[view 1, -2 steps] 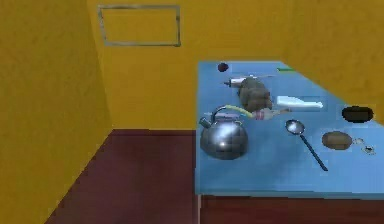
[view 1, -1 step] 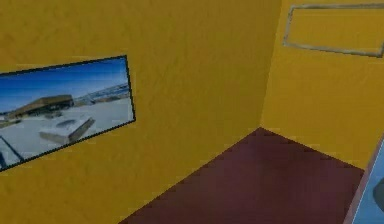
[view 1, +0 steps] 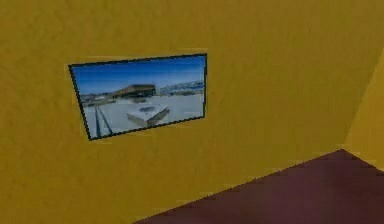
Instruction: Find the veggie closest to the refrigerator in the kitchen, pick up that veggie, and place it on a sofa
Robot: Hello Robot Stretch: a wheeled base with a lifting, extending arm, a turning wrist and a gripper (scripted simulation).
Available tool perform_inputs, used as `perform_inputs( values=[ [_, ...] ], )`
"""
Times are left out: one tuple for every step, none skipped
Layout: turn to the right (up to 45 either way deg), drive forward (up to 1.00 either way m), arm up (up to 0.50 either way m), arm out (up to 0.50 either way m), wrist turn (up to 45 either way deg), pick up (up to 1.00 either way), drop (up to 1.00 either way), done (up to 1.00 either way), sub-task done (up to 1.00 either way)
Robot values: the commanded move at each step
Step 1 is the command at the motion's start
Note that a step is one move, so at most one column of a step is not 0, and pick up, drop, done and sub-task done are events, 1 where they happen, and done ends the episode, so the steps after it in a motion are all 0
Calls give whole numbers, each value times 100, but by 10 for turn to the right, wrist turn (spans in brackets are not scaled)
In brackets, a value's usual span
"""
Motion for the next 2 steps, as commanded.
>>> perform_inputs(
  values=[
    [0,80,0,0,0,0,0,0,0],
    [450,0,0,0,0,0,0,0,0]
  ],
)
